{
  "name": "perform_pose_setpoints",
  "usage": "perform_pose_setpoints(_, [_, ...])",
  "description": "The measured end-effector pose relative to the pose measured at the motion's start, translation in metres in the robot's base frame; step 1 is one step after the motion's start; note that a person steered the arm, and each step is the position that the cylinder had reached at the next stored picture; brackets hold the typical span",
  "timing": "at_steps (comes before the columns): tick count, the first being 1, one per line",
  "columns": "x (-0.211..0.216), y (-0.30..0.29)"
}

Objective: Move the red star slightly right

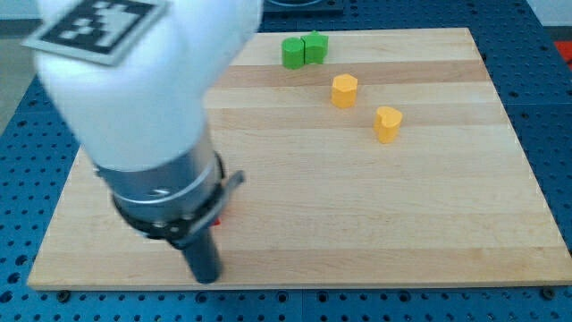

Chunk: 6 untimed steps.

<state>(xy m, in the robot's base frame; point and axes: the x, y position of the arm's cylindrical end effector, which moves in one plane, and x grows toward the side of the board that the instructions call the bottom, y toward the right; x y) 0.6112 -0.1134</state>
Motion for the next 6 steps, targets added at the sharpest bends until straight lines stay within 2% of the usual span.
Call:
perform_pose_setpoints(1, [-0.003, -0.03])
perform_pose_setpoints(3, [-0.049, 0.0])
perform_pose_setpoints(4, [-0.049, 0.001])
perform_pose_setpoints(5, [-0.049, 0.039])
perform_pose_setpoints(6, [-0.045, 0.034])
